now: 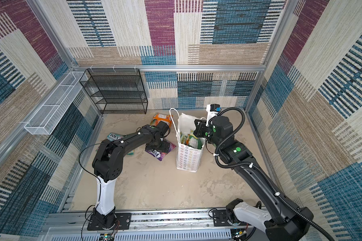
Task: Place the snacks into the paper bag
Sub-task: 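Lower the left gripper onto the purple Fox's berries packet and grasp it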
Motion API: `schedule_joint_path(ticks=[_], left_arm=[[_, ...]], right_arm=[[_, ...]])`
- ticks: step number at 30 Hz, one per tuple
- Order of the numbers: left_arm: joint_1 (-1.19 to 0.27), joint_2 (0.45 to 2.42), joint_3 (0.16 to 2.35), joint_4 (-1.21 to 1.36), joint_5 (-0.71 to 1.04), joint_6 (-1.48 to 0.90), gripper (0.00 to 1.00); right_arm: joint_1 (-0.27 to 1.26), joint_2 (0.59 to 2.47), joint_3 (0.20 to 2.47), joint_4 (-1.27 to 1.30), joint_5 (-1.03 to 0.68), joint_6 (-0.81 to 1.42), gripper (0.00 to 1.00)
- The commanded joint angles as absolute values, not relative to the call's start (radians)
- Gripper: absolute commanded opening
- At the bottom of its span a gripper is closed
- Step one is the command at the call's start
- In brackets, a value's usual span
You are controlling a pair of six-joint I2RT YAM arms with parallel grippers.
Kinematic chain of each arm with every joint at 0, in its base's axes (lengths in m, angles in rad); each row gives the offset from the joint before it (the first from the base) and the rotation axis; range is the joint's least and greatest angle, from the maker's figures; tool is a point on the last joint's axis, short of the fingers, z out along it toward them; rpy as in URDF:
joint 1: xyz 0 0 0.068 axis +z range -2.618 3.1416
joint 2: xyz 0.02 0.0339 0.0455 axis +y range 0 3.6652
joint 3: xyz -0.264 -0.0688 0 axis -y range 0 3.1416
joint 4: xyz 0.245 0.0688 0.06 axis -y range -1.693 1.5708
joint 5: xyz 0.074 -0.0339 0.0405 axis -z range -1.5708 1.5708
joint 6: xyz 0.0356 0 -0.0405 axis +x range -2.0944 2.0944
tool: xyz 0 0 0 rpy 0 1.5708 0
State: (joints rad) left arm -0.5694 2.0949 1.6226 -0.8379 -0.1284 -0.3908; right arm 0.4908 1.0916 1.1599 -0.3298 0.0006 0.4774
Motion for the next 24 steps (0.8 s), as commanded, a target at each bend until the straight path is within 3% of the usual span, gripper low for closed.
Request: schedule_joint_path(ticks=[1,7,15,22,24], left_arm=[[-0.568,2.112,1.627,-0.868,-0.147,-0.374,1.0],[-0.569,2.13,1.611,-0.867,-0.149,-0.394,0.93],[-0.574,2.129,1.59,-0.865,-0.146,-0.439,0.68],[-0.591,2.092,1.561,-0.849,-0.142,-0.482,0.38],[-0.595,2.079,1.555,-0.845,-0.136,-0.49,0.35]], right_arm=[[0.49,1.094,1.158,-0.287,-0.001,0.471,0.02],[0.489,1.097,1.156,-0.285,-0.001,0.469,0.02],[0.489,1.092,1.151,-0.281,0.0,0.471,0.02],[0.489,1.088,1.148,-0.281,0.001,0.471,0.02],[0.489,1.088,1.147,-0.282,-0.001,0.471,0.02]])
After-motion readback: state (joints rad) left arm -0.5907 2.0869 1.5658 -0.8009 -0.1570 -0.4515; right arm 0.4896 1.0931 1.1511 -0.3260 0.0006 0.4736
